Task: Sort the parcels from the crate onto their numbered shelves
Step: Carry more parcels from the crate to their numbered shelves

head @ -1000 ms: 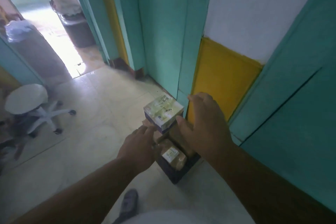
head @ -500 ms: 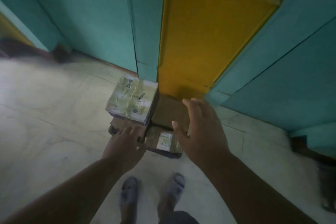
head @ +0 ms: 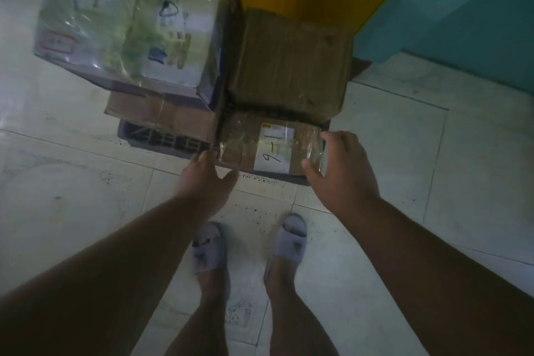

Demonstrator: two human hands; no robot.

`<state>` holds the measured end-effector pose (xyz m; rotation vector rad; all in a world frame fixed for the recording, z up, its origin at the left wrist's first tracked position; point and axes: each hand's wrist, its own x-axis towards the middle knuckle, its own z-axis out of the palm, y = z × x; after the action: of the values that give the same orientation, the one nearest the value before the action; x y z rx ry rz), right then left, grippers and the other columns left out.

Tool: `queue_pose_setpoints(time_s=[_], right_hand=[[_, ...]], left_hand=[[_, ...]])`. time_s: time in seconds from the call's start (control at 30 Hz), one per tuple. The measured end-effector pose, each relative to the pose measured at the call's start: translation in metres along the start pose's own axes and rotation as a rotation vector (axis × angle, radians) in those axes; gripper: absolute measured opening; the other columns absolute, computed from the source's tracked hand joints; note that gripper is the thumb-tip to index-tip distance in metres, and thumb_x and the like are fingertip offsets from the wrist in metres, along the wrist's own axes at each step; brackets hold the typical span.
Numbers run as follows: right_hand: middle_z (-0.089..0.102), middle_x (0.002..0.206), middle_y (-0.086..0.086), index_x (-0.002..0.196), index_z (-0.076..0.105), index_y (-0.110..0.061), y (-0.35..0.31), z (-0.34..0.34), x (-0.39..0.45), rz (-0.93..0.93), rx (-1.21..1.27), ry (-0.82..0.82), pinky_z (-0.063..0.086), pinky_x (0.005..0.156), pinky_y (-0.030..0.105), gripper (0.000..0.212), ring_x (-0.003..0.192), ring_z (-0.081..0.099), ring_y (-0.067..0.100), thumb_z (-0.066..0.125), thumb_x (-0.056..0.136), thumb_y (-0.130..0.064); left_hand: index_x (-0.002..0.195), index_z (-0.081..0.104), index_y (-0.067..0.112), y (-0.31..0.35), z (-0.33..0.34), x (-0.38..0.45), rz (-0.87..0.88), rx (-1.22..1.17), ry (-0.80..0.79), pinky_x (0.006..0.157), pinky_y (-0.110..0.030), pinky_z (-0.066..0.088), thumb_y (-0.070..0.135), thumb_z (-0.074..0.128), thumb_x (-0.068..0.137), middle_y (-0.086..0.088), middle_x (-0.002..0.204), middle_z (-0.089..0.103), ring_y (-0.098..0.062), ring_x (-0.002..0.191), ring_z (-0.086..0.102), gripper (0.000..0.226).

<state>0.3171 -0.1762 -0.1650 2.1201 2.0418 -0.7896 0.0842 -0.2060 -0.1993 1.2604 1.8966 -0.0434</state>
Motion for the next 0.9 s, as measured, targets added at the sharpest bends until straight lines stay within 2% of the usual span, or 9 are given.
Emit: queue_pose_setpoints(time_s=[0.17, 0.3, 0.4, 0.53, 0.6, 0.67, 0.73, 0.8, 0.9], right_hand=[[0.047, 0.141, 0.014, 0.150, 0.032, -0.026, 0.022, 0.057, 0.039, 0.042, 0.014, -0.117, 0.051, 0.096, 0.044, 0.066, 0.123, 0.053, 0.033, 0.061, 0.094, -0.045], [0.054, 0.128, 0.008, 0.149, 0.031, -0.036, 0.025, 0.078, 0.050, 0.125, 0.220, -0.074, 0.054, 0.082, 0.037, 0.069, 0.109, 0.060, 0.027, 0.067, 0.091, -0.042], [0.053, 0.129, 0.006, 0.148, 0.034, -0.035, 0.027, 0.070, 0.042, 0.179, 0.330, 0.007, 0.050, 0.080, 0.033, 0.069, 0.111, 0.058, 0.025, 0.071, 0.089, -0.039], [0.051, 0.137, 0.000, 0.147, 0.036, -0.032, 0.025, 0.028, 0.001, 0.181, 0.449, 0.031, 0.039, 0.070, 0.016, 0.075, 0.114, 0.052, 0.015, 0.077, 0.085, -0.030], [0.052, 0.138, -0.004, 0.146, 0.037, -0.029, 0.018, -0.009, -0.026, 0.166, 0.495, 0.054, 0.036, 0.070, 0.009, 0.075, 0.114, 0.052, 0.011, 0.080, 0.083, -0.028], [0.055, 0.136, -0.007, 0.144, 0.039, -0.028, 0.008, -0.055, -0.055, 0.135, 0.528, 0.055, 0.040, 0.073, 0.011, 0.076, 0.113, 0.054, 0.011, 0.082, 0.081, -0.029], [0.056, 0.131, -0.010, 0.143, 0.041, -0.029, -0.007, -0.109, -0.081, 0.083, 0.543, 0.040, 0.043, 0.076, 0.014, 0.077, 0.111, 0.056, 0.010, 0.084, 0.079, -0.030], [0.053, 0.124, -0.014, 0.142, 0.042, -0.030, -0.026, -0.164, -0.108, 0.023, 0.534, 0.040, 0.042, 0.075, 0.011, 0.078, 0.108, 0.055, 0.007, 0.085, 0.077, -0.032], [0.055, 0.121, -0.016, 0.139, 0.045, -0.029, -0.054, -0.237, -0.147, 0.018, 0.632, 0.133, 0.044, 0.075, 0.013, 0.073, 0.105, 0.057, 0.006, 0.084, 0.078, -0.031]], left_hand=[[0.126, 0.055, 0.015, -0.007, 0.035, 0.042, -0.061, -0.162, -0.004, 0.077, -0.031, 0.042, 0.043, 0.050, 0.099, -0.002, 0.112, 0.060, -0.022, 0.096, 0.056, 0.039], [0.123, 0.058, 0.011, -0.008, 0.045, 0.053, -0.162, -0.446, -0.015, 0.085, -0.041, 0.048, 0.039, 0.057, 0.096, -0.004, 0.103, 0.060, -0.023, 0.092, 0.055, 0.039], [0.096, 0.063, 0.024, 0.000, 0.035, 0.039, -0.237, -0.681, -0.062, 0.079, -0.043, 0.048, 0.037, 0.061, 0.094, -0.011, 0.093, 0.061, -0.025, 0.085, 0.054, 0.014], [0.080, 0.067, 0.016, 0.011, 0.012, -0.012, -0.262, -0.736, -0.035, 0.093, -0.052, 0.051, 0.039, 0.066, 0.090, -0.029, 0.103, 0.067, -0.035, 0.092, 0.065, 0.025], [0.085, 0.069, 0.011, 0.024, -0.013, -0.046, -0.269, -0.773, -0.039, 0.091, -0.053, 0.055, 0.050, 0.071, 0.081, -0.025, 0.096, 0.069, -0.041, 0.094, 0.067, 0.039], [0.100, 0.066, 0.015, 0.039, -0.043, -0.085, -0.229, -0.881, -0.138, 0.078, -0.045, 0.060, 0.056, 0.078, 0.069, -0.017, 0.102, 0.070, -0.031, 0.090, 0.071, 0.053], [0.118, 0.060, 0.021, 0.054, -0.076, -0.127, -0.136, -1.034, -0.290, 0.071, -0.040, 0.060, 0.038, 0.078, 0.077, -0.014, 0.115, 0.068, -0.025, 0.094, 0.073, 0.048], [0.130, 0.055, 0.019, 0.070, -0.109, -0.172, -0.020, -1.134, -0.391, 0.075, -0.043, 0.060, 0.023, 0.066, 0.090, -0.014, 0.123, 0.067, -0.030, 0.106, 0.069, 0.042], [0.133, 0.054, 0.016, 0.094, -0.151, -0.235, 0.077, -1.228, -0.261, 0.079, -0.051, 0.059, 0.023, 0.065, 0.088, -0.017, 0.126, 0.064, -0.037, 0.111, 0.065, 0.047]])
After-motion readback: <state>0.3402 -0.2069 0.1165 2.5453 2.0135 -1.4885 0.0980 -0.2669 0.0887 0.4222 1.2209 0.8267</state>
